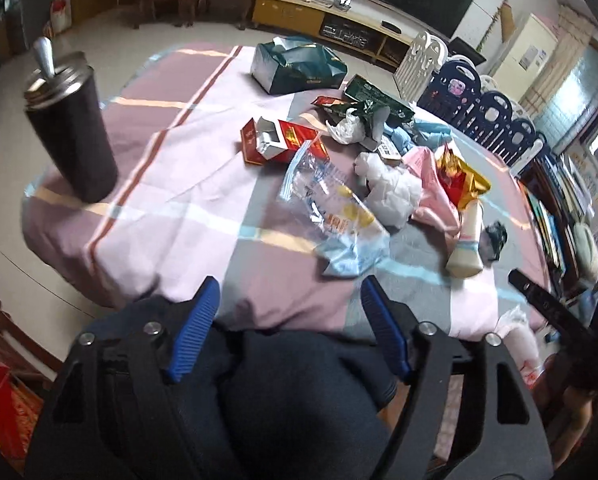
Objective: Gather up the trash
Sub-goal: 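Grasp the clear plastic snack bag with the left gripper while the right gripper reaches toward the paper cup, then grasp the white paper cup with the right gripper while the left gripper holds the clear bag, then carry the paper cup over the white bin and open the right gripper, then move the clear bag over the bin and open the left gripper, then grasp the crumpled white plastic bag with the left gripper while the right gripper grasps the green wrapper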
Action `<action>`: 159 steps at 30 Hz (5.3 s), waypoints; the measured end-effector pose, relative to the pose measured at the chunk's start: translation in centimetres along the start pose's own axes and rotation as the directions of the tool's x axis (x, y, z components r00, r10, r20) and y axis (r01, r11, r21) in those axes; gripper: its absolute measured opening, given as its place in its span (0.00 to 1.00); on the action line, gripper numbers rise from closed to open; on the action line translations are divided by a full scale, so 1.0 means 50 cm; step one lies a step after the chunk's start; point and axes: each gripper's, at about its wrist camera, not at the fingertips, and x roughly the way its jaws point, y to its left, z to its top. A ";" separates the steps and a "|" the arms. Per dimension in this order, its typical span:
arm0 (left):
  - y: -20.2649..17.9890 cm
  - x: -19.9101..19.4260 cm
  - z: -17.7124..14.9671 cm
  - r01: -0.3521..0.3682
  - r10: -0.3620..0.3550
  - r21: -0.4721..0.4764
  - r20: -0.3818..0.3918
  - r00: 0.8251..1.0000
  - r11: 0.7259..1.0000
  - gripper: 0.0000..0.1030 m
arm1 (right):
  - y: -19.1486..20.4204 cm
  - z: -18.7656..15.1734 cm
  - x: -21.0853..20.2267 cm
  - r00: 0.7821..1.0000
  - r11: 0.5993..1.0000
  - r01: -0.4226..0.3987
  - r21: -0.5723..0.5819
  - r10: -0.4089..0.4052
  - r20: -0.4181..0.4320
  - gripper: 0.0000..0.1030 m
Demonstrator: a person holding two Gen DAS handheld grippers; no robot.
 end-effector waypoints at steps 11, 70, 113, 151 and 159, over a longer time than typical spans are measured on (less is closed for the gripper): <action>-0.130 0.251 0.116 0.034 -0.027 0.044 -0.151 0.988 0.998 0.89 | -0.041 0.008 0.058 0.998 0.998 0.003 0.056 0.001 -0.060 0.67; -0.077 0.057 0.026 -0.060 0.052 0.052 0.137 0.989 0.997 0.25 | 0.050 -0.001 0.028 0.998 0.997 -0.059 -0.052 0.059 -0.009 0.48; -0.198 -0.009 -0.022 0.020 -0.053 0.207 0.152 0.987 0.978 0.25 | -0.208 -0.036 -0.113 0.998 0.993 0.062 0.102 -0.063 0.008 0.48; -0.606 0.038 -0.360 0.602 -0.360 0.646 -0.482 0.798 0.469 0.73 | -0.504 -0.162 -0.179 0.988 0.937 0.153 0.315 -0.144 -0.050 0.66; -0.443 0.107 -0.123 0.195 -0.177 0.612 -0.091 0.980 0.766 0.78 | -0.430 -0.102 -0.130 0.994 0.958 0.112 0.265 -0.107 -0.031 0.66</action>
